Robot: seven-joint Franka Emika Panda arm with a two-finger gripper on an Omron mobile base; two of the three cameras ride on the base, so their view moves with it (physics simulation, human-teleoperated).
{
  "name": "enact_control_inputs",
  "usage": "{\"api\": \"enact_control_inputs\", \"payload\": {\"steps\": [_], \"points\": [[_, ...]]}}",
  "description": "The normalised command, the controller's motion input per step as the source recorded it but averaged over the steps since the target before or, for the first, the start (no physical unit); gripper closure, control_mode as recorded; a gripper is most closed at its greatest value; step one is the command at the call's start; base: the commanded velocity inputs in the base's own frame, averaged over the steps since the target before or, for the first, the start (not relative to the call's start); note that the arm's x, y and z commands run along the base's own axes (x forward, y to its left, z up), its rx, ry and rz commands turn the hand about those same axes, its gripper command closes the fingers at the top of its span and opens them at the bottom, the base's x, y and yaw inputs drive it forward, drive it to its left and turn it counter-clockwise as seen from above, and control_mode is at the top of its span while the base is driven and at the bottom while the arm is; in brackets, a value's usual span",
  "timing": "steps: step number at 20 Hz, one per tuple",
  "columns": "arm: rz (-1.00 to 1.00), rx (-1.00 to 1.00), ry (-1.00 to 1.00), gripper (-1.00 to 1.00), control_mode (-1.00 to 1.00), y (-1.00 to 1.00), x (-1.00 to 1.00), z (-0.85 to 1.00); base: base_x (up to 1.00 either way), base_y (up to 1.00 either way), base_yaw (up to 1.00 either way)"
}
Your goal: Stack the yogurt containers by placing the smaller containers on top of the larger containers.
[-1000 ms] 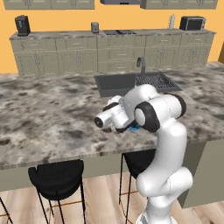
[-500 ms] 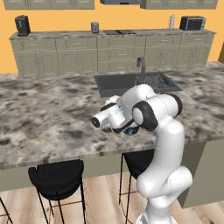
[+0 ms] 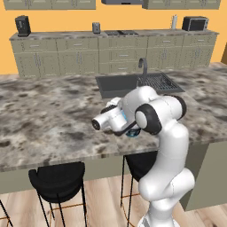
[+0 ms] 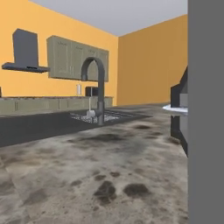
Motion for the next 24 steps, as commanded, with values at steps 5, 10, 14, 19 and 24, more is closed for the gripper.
{"api": "enact_control_inputs", "payload": {"steps": [5,10,14,19,24], "points": [[-0.02,0.0,-0.03,1.0,-1.0,0.0,-0.39,0.02,0.0,0.0,0.0],[-0.04,0.0,0.0,1.0,-1.0,0.0,-0.34,0.0,0.0,0.0,0.0],[-0.03,0.0,0.0,1.0,-1.0,-0.03,-0.36,0.0,0.0,0.0,0.0],[-0.02,0.0,0.0,-1.0,-1.0,-0.01,-0.11,0.0,0.0,0.0,0.0],[0.0,0.0,0.0,-1.0,-1.0,0.0,0.0,0.02,0.0,0.0,0.0]]}}
